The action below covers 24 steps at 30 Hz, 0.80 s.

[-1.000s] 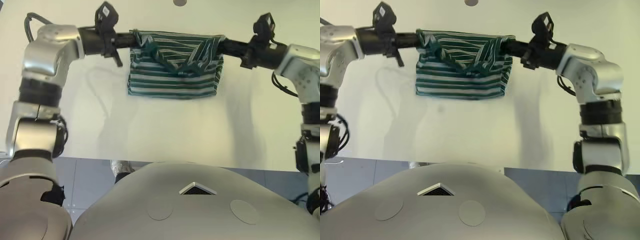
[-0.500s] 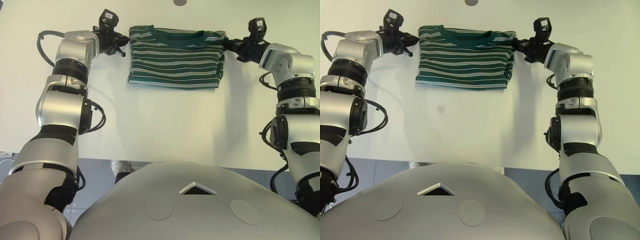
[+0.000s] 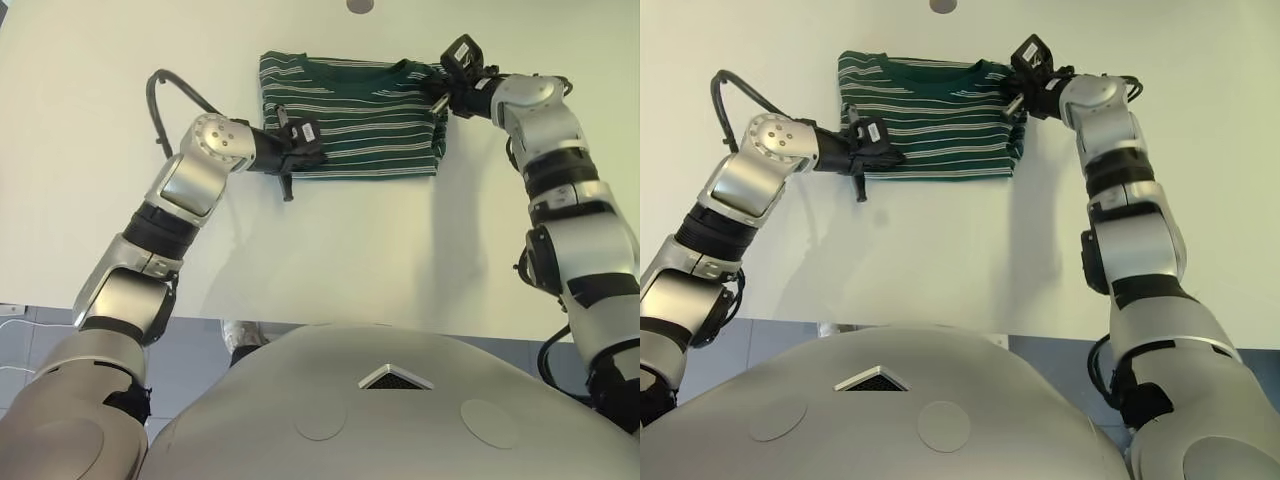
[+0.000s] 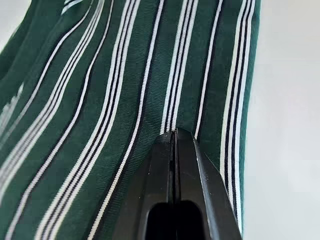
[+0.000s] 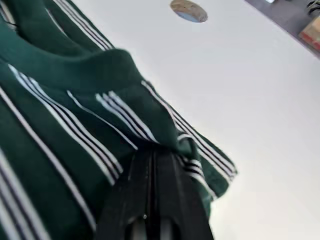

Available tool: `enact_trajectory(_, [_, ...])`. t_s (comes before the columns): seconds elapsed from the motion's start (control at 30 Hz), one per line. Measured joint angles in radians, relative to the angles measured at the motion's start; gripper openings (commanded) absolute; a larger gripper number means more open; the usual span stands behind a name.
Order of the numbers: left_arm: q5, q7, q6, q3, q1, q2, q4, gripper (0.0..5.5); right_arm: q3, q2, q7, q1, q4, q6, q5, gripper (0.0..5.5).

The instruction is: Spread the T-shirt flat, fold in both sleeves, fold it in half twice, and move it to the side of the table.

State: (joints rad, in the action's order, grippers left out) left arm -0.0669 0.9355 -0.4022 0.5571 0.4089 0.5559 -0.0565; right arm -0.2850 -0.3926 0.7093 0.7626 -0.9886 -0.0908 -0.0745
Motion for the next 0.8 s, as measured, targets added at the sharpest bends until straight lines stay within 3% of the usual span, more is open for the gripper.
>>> enact_trajectory(0.1, [-0.064, 0.036, 0.071, 0.034, 0.032, 0.069, -0.034, 0.02, -0.123, -0.063, 0.184, -0.004, 0.022, 0.117, -0.095, 0.0])
enact_trajectory(0.2, [-0.103, 0.097, 0.154, 0.061, 0.125, 0.108, -0.135, 0.02, -0.155, -0.172, 0.439, -0.114, 0.283, 0.106, -0.033, 0.0])
enact_trajectory(0.3, [-0.201, 0.073, 0.251, 0.109, 0.308, 0.103, -0.42, 0.02, -0.17, -0.222, 0.61, -0.281, 0.625, -0.027, 0.123, 0.0])
enact_trajectory(0.37, [-0.249, -0.051, 0.315, 0.109, 0.415, 0.03, -0.652, 0.02, -0.191, -0.178, 0.612, -0.359, 0.817, -0.165, 0.198, 0.0])
enact_trajectory(0.43, [-0.224, -0.16, 0.326, 0.03, 0.45, -0.066, -0.821, 0.02, -0.169, -0.078, 0.479, -0.407, 0.948, -0.259, 0.228, 0.0])
enact_trajectory(0.5, [-0.118, -0.156, 0.345, -0.094, 0.429, -0.086, -0.813, 0.19, -0.072, -0.038, 0.346, -0.408, 0.999, -0.283, 0.234, 0.32])
enact_trajectory(0.6, [0.01, -0.113, 0.366, -0.269, 0.249, 0.042, -0.551, 0.87, 0.013, -0.113, 0.288, -0.476, 1.115, -0.225, 0.22, 1.1])
enact_trajectory(0.73, [-0.038, -0.038, 0.613, -0.293, -0.148, 0.294, -0.208, 1.59, -0.015, -0.265, 0.304, -0.647, 1.185, 0.034, 0.085, 1.9])
enact_trajectory(0.8, [-0.104, -0.052, 0.731, -0.293, -0.22, 0.359, -0.169, 1.59, -0.049, -0.275, 0.279, -0.683, 1.181, 0.151, 0.015, 1.9])
